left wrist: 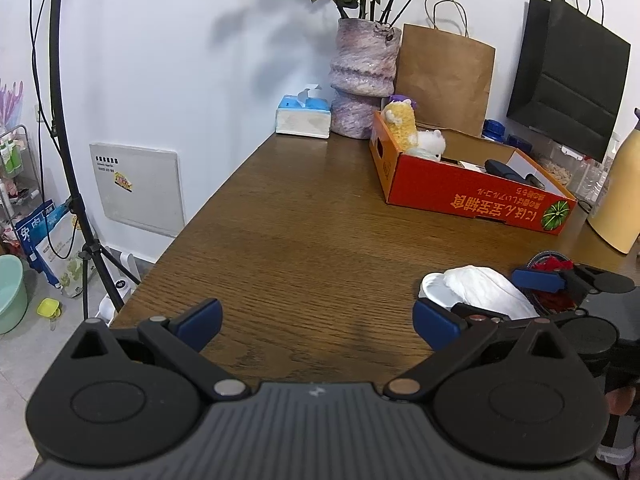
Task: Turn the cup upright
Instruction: 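Grasp the white cloth with the right gripper and lift it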
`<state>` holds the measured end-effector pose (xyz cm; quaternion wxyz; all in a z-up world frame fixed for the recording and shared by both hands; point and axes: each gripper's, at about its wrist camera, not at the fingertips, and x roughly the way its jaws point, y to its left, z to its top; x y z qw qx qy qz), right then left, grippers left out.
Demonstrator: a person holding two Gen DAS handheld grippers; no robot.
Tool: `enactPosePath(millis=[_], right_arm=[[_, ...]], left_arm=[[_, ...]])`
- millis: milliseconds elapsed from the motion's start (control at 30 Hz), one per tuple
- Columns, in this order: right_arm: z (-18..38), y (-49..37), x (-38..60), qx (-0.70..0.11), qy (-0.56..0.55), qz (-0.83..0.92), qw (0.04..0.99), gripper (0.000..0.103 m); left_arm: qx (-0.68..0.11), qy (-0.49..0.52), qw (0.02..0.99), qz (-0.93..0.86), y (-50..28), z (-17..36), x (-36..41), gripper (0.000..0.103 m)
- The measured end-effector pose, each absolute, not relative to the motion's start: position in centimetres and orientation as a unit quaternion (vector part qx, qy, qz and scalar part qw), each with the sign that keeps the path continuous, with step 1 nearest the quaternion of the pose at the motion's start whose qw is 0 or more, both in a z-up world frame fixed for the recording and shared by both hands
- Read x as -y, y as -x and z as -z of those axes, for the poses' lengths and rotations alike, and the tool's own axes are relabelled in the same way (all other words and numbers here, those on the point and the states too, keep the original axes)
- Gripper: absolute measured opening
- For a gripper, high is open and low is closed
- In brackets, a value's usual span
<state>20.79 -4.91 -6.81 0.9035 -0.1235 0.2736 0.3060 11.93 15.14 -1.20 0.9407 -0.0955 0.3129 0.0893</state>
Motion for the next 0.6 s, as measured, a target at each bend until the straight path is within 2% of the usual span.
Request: enactPosePath(millis=[233,300,400,467,600], right_arm=[[6.96,-21.17,4.76,-0.283,0.126,-0.316,0.897,0.087],[7.16,-21.17,4.51,-0.283,0.136,-0.313,0.896,0.083],[7.05,-21.02,4.77,-0.280,0.137,-0.310,0.898,0.066],[6.92,-21.06,5.12,-0.281,0.130,-0.313,0.898,0.049],[6.74,-20.68,5.44,-0.274,0.129,-0.318,0.898,0.036]], left_arm=[[-0.318,0.094,0.939,-0.091,-11.99,1.38,-14.90,0.103],[-0.320,0.094,0.938,-0.092,-12.05,1.40,-14.80,0.103],[-0.321,0.093,0.938,-0.092,-12.09,1.40,-14.64,0.103],[-0.322,0.092,0.938,-0.093,-12.09,1.41,-14.50,0.103],[-0.323,0.090,0.937,-0.095,-12.08,1.40,-14.33,0.103]])
